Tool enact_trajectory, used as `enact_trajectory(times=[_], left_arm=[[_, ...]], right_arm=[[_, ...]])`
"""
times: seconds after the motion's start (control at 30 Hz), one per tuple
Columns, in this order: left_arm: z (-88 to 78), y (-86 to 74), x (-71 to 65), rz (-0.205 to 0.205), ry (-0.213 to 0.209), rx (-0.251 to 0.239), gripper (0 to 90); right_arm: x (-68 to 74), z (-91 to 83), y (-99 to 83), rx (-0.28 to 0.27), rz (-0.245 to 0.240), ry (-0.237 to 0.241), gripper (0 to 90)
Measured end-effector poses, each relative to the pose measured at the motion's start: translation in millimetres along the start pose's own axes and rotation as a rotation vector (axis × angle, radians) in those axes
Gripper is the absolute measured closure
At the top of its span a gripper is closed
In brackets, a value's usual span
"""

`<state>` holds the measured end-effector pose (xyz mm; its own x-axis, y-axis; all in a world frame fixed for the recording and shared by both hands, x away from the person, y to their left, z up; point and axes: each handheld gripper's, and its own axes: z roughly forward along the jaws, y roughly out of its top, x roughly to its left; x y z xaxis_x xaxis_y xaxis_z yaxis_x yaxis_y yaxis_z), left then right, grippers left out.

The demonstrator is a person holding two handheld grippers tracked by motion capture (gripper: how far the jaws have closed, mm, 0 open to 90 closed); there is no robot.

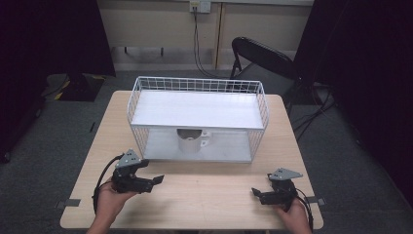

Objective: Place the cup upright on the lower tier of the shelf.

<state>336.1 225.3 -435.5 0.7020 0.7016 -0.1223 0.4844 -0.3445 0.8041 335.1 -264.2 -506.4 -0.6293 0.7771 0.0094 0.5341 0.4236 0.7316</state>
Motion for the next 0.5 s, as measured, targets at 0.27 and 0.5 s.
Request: enact_trajectory(times=[0.27,0.5], left_arm=[[-7.7,-9.7,4.5,-0.002,0.002,0.002,16.0],[-13.2,-19.7,8.9,-0.004,0.004,0.005,16.0]], right_arm=[[0.0,0.0,0.0,-0.001,-0.001,0.001,12.9],[-0.1,0.0,0.0,-0.001,-0.001,0.001,12.9]])
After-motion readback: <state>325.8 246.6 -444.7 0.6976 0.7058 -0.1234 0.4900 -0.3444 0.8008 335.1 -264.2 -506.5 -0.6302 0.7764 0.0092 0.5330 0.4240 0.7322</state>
